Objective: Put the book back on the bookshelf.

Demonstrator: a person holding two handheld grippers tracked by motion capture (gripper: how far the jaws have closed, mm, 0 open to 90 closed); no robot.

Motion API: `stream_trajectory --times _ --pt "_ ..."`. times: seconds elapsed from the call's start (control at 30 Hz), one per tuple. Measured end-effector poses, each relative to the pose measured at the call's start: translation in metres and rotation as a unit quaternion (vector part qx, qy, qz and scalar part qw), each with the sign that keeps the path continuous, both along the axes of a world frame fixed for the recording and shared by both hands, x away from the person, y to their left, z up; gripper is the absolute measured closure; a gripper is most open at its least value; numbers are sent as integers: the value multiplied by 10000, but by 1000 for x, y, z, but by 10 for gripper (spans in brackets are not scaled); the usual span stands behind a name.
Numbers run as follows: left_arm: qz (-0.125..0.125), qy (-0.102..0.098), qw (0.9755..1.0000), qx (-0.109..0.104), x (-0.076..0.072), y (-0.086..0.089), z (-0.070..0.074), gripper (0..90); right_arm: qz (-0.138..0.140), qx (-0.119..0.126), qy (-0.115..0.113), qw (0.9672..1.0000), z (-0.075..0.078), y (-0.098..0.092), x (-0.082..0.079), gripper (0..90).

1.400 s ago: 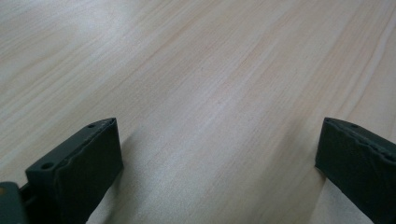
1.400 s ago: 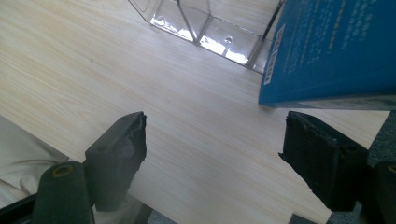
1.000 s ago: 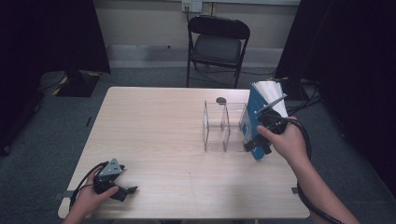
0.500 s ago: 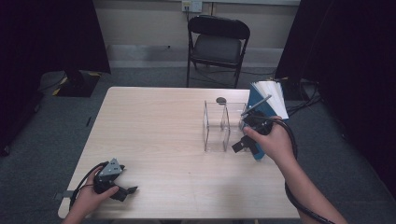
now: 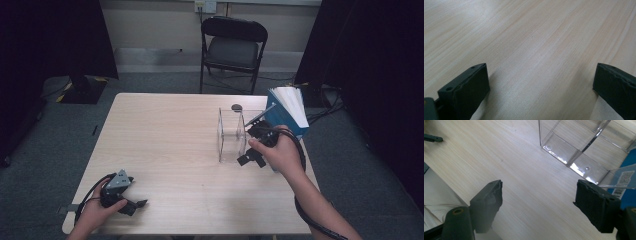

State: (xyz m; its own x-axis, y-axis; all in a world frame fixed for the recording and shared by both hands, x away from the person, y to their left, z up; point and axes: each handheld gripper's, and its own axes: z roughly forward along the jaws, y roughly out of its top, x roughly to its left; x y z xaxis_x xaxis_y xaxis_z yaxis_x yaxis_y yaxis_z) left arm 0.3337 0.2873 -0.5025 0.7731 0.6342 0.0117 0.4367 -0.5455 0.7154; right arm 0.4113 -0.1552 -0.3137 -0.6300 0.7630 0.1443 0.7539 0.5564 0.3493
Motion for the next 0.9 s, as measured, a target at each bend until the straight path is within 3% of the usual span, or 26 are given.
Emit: stream_trajectory --times 0.23,0.5,0.9 --pt "2 -10 10000 -4 0 0 0 0 127 -112 121 9998 -10 10 0 208" --pt "5 -8 10000 -6 0 0 0 0 436 -259 74 9987 -21 29 0 207" --pt "2 -2 10000 -13 0 0 0 0 653 -177 67 9977 -36 50 2 208"
